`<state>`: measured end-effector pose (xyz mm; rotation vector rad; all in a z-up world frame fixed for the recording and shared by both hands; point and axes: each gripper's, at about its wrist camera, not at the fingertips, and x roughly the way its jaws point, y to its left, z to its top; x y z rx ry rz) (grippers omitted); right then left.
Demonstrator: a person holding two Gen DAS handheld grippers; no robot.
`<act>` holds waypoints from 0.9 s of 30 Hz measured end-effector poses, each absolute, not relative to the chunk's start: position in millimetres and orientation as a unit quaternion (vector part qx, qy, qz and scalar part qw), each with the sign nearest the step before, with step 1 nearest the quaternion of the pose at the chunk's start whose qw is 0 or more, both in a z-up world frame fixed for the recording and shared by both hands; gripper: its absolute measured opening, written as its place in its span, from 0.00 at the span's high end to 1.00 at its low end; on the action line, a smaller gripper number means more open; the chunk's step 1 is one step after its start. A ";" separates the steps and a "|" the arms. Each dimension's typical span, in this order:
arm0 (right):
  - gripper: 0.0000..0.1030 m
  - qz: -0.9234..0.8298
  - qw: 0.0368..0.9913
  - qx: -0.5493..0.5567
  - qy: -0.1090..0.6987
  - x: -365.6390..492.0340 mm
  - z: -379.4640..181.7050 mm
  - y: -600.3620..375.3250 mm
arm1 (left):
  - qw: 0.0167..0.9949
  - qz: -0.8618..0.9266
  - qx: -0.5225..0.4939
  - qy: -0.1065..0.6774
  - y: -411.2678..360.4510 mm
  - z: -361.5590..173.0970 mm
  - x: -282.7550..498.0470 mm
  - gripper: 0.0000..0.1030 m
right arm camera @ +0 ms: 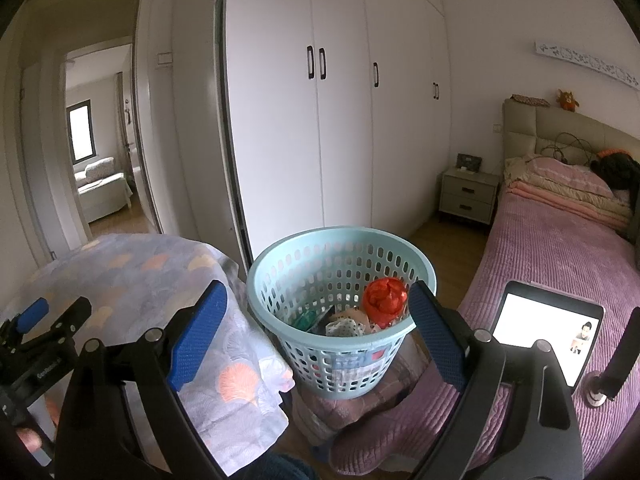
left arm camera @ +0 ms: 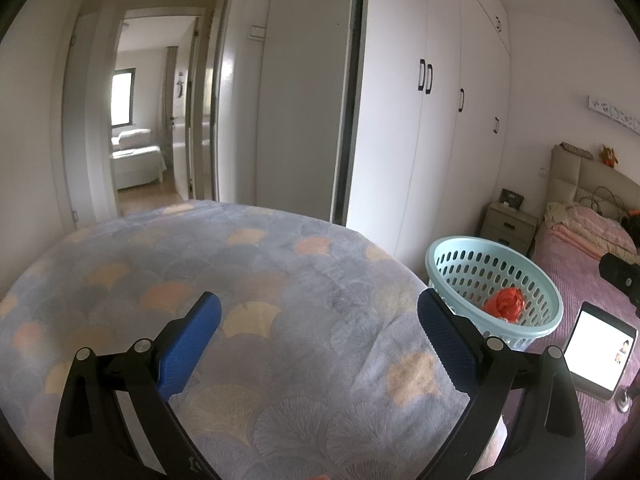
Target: Collect trash
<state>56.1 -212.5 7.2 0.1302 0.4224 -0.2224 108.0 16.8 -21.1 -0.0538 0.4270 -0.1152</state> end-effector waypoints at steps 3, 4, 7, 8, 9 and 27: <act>0.15 -0.108 0.970 0.065 0.207 53.3 8.6 -212.8 | 0.975 -0.055 -0.028 0.212 17.9 -21.6 106.9 0.07; 0.15 -0.106 0.970 0.066 0.207 52.6 9.0 -213.2 | 0.975 -0.056 -0.031 0.215 18.8 -22.1 107.2 0.07; 0.15 -0.103 0.971 0.069 0.205 47.6 15.1 -214.3 | 0.971 -0.059 -0.040 0.226 22.1 -23.2 110.6 0.07; 0.15 -0.103 0.971 0.070 0.203 45.6 17.9 -214.8 | 0.972 -0.051 -0.041 0.226 22.7 -22.6 109.4 0.07; 0.15 -0.103 0.972 0.069 0.199 43.2 22.0 -214.9 | 0.974 -0.045 -0.038 0.220 22.2 -20.5 106.1 0.07; 0.13 -0.091 0.979 0.068 0.168 6.0 46.5 -198.2 | 0.982 -0.046 -0.001 0.182 9.9 30.8 36.6 0.07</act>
